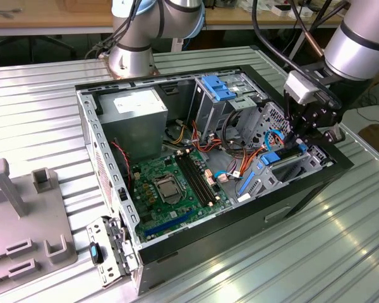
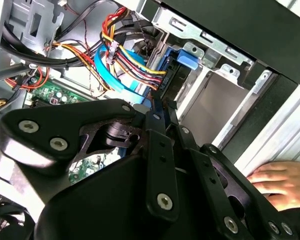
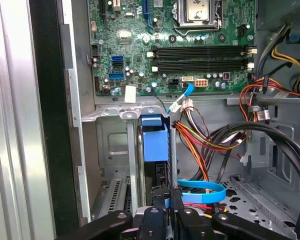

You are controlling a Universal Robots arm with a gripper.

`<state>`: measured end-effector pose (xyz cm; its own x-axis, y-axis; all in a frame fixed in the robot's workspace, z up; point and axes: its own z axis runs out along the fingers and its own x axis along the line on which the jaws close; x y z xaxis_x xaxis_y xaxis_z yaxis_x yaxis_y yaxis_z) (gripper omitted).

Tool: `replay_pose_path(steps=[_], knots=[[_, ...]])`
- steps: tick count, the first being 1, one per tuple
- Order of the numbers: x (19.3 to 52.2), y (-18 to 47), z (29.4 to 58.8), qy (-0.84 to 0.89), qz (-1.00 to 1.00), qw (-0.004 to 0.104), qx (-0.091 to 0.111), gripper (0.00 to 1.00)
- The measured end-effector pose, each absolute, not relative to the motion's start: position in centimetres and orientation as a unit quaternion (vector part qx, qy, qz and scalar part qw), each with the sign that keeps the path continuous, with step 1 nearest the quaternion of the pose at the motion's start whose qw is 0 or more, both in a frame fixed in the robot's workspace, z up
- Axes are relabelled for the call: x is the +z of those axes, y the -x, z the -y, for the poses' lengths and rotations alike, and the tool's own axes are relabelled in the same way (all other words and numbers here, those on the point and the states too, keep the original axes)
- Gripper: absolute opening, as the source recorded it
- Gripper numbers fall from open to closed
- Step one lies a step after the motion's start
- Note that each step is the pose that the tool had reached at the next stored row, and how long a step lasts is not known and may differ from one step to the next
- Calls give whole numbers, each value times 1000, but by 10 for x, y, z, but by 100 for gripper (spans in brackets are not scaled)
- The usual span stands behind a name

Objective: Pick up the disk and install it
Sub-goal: 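Insert the second disk wire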

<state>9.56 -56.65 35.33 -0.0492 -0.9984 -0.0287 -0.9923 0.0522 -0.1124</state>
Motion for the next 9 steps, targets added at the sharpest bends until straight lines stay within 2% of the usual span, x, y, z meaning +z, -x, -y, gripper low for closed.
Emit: replay_pose_path(steps=[9], knots=[[349, -95, 566, 692, -720, 50, -31, 16]])
